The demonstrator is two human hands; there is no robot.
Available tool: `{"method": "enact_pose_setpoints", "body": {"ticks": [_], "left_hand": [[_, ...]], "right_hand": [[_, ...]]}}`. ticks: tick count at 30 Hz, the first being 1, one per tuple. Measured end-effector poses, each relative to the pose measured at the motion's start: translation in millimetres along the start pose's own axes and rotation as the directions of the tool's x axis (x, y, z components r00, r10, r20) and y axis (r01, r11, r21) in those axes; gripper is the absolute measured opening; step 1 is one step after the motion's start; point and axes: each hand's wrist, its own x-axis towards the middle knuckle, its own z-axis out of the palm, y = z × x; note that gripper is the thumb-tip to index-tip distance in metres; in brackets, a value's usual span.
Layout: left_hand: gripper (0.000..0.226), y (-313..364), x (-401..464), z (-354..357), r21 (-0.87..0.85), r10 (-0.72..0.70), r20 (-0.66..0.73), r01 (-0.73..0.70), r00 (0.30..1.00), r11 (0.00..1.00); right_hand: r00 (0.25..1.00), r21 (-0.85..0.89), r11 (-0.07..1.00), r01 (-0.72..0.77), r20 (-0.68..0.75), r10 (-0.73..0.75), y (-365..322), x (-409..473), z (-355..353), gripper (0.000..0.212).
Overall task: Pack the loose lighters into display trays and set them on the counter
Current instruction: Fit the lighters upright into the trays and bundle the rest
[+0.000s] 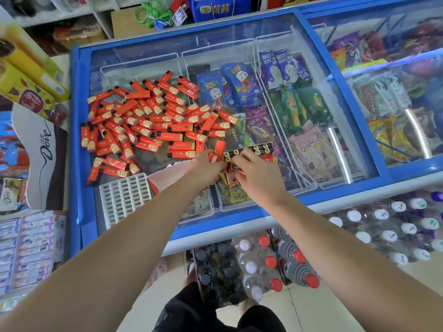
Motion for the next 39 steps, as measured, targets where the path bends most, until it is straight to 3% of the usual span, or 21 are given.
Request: {"method": "enact_pose_setpoints", "body": {"ticks": [5,10,13,17,21,24,27,31,39], "left_hand": [[0.007,3,-2,0,-0.017,0.003,0.004,-0.003,1.0,1.0],[0.014,14,-2,2,-0.043,0.039,-0.014,-0.039,0.999,0.998],[0.024,21,-4,6,-0.074,0.05,-0.001,-0.05,0.999,0.996],[0.017,26,-8,10,-0.072,0.077,-0.024,-0.079,0.997,0.994],[0.019,27,-18,14,-0.124,0.093,0.146,-0.075,0.985,0.989],[0.019,24,-28,18,-0.131,0.141,0.281,-0.107,0.949,0.986],[0.02,22,-34,23,-0.139,0.176,0.283,-0.141,0.943,0.98],[0.024,20,-31,23,-0.173,0.163,0.255,-0.121,0.953,0.977],[0.013,16,-24,12,-0.093,0.18,0.176,-0.166,0.968,0.982]], "right_hand": [[0.999,0.014,0.999,-0.032,-0.035,0.033,1,-3,2,0.031],[0.974,0.317,0.931,-0.18,-0.077,0.214,6,-6,3,0.02],[0.894,0.562,0.737,-0.375,0.009,0.448,10,-5,1,0.015],[0.749,0.822,0.302,-0.484,0.21,0.628,11,-5,-8,0.013],[0.696,0.808,0.279,-0.518,0.209,0.687,8,-3,-13,0.016],[0.628,0.834,0.15,-0.532,0.27,0.729,3,1,-17,0.013],[0.577,0.857,0.021,-0.515,0.328,0.748,-1,4,-21,0.009],[0.596,0.862,-0.011,-0.506,0.359,0.718,1,3,-22,0.009],[0.8,0.878,0.125,-0.461,0.35,0.488,25,-3,-50,0.006]]}}
